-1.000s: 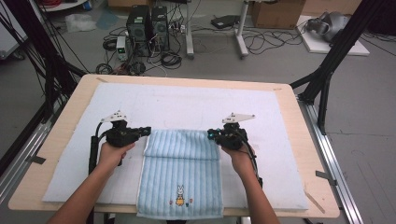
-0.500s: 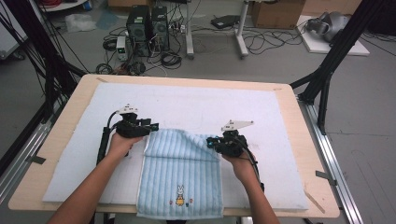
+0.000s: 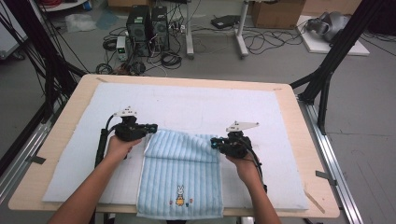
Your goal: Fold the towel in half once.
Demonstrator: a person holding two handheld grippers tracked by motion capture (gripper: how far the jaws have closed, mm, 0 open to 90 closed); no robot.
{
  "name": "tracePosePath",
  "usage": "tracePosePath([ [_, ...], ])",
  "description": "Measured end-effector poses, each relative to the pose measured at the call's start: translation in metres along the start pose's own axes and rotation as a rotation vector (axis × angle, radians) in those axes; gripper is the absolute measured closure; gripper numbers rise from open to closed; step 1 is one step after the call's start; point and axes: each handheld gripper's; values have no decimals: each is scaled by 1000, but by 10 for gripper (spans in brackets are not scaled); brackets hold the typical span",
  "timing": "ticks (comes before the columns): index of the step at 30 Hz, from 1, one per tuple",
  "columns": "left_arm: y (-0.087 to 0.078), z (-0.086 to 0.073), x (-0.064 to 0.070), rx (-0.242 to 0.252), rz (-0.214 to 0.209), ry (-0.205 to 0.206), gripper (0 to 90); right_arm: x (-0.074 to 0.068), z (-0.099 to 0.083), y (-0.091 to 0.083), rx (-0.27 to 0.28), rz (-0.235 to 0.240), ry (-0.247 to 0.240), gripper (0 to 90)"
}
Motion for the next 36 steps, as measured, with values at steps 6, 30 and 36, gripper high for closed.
tracePosePath([
  [6,-23,-13,10,9,-55,-11,854,-8,-3,-13,11,1,-16,845],
  [30,-19,-27,-7,-29,143,-126,446,10,-11,-9,-1,-180,120,560],
  [36,-8,-28,4,-84,163,-41,728,10,-11,12,-99,-129,118,709],
])
Point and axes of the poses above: each handheld gripper's, and its own axes: y roughly forward along the jaws, z roughly out of its top, x roughly to its right, and after that the axes turned 11 degrees about -y, right-handed
